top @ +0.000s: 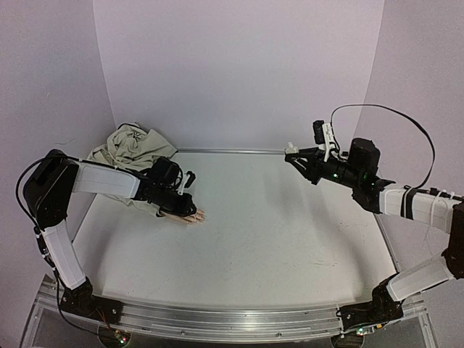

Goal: Paint the nails

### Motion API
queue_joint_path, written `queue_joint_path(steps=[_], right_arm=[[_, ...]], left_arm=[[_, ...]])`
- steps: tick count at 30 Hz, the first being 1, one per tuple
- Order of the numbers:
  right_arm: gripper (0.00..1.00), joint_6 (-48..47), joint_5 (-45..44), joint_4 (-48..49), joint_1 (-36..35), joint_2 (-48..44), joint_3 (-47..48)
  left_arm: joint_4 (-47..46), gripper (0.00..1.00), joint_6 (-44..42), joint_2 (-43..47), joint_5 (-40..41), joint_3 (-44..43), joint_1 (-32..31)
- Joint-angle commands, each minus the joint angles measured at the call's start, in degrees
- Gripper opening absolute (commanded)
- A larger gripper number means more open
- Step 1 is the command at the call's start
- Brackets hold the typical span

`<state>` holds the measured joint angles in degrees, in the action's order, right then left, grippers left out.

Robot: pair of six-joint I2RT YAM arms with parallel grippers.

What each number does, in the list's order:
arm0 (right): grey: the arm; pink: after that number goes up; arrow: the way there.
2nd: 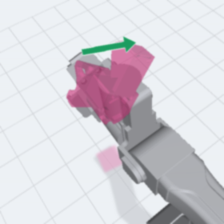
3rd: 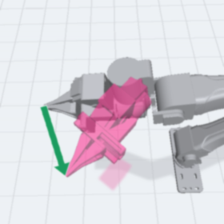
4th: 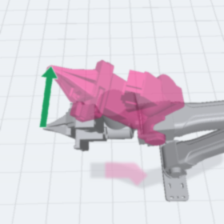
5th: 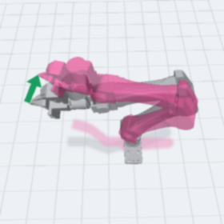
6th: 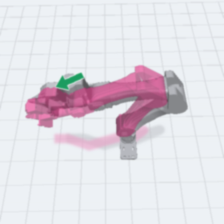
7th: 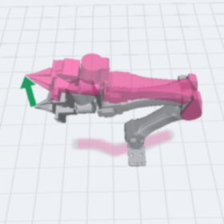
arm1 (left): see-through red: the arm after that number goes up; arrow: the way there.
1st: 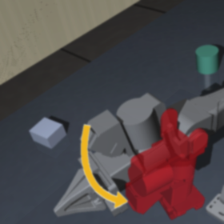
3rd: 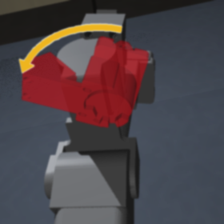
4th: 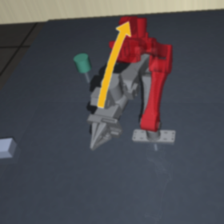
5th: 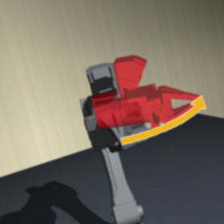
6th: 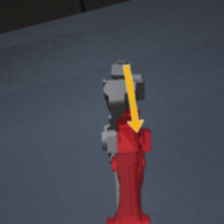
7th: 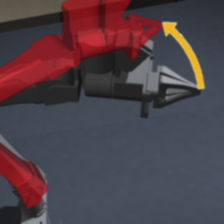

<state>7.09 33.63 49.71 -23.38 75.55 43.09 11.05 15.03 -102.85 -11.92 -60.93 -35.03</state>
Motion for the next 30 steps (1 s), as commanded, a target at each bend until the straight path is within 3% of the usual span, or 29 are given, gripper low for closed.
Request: queue_joint_path(steps=[1, 30], right_arm=[[0.00, 0.43, 1.26, 4.89, 0.35, -0.24, 0.37], [0.00, 0.64, 1.63, 5.12, 0.79, 0.13, 0.33]], left_arm=[[0.20, 0.00, -0.79, -0.08, -0.56, -2.91, 0.03], [-0.80, 0.00, -0.71, -4.14, -3.30, -5.40, -0.13]])
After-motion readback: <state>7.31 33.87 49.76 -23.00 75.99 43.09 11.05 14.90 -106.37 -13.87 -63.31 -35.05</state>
